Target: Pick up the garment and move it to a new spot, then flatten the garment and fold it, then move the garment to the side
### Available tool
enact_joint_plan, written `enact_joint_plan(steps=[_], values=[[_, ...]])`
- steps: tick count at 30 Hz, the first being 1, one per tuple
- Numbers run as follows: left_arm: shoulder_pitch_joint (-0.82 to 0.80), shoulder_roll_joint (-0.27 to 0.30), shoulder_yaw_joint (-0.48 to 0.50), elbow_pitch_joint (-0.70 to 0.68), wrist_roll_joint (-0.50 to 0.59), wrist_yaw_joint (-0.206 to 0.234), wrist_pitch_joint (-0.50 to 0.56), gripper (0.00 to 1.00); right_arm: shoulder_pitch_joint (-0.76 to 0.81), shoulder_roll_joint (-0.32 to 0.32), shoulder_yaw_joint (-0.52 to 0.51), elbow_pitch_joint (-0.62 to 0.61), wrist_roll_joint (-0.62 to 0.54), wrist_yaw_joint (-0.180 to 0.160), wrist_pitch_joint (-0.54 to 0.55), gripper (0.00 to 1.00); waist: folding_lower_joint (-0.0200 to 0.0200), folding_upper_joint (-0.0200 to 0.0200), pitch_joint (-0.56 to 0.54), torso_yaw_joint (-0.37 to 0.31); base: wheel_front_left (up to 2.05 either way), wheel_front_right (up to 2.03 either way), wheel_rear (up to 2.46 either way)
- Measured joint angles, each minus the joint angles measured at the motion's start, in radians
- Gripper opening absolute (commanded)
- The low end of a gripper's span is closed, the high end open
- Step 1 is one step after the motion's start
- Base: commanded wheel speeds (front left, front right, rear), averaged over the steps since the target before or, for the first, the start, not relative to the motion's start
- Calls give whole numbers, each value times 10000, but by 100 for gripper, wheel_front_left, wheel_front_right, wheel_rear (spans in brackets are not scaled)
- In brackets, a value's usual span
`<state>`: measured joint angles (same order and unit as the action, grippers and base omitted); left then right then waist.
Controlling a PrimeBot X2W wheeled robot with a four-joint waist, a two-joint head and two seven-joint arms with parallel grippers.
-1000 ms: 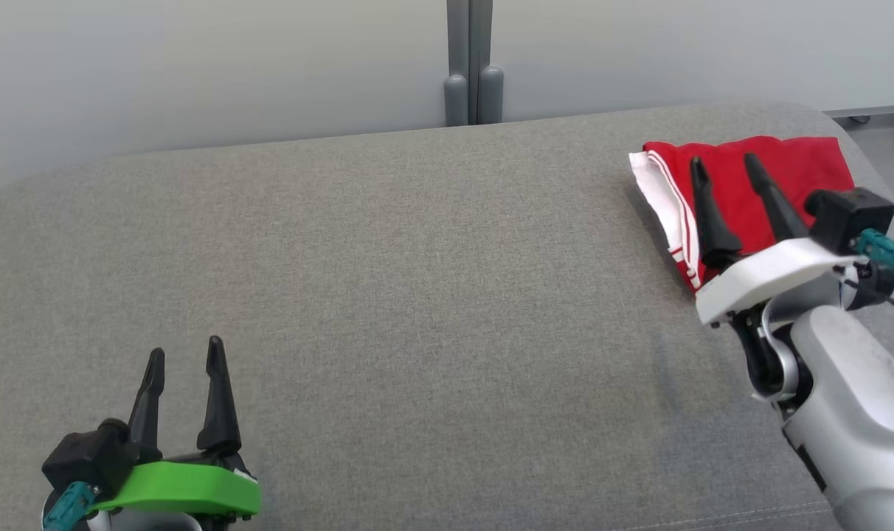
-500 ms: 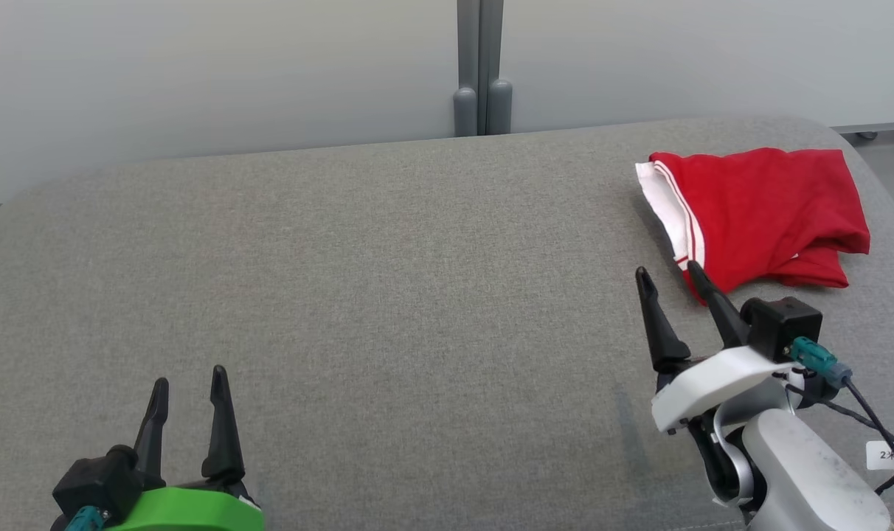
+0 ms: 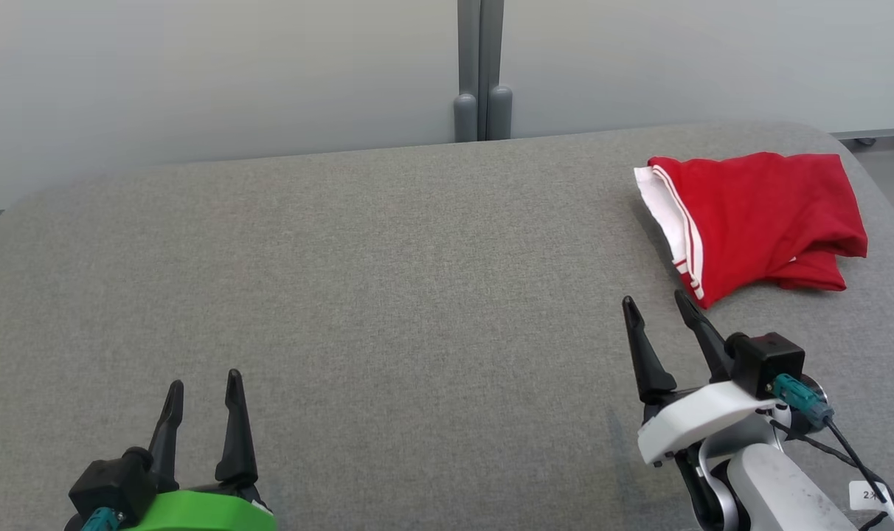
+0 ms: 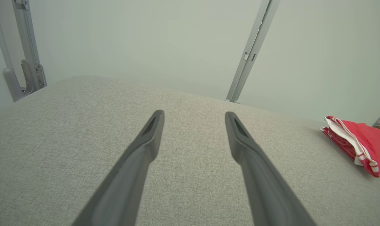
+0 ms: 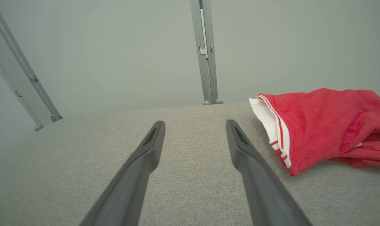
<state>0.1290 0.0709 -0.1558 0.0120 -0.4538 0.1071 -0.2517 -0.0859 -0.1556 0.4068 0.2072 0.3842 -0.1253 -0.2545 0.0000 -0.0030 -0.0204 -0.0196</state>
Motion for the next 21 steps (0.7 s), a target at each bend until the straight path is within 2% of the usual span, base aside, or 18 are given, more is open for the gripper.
enact_joint_plan(steps=[21], values=[[1,-132,-36,6,184,0,0,100,588,416,-451,-510,-872,-2,0,100,0,0,10,-51,0,0,0]])
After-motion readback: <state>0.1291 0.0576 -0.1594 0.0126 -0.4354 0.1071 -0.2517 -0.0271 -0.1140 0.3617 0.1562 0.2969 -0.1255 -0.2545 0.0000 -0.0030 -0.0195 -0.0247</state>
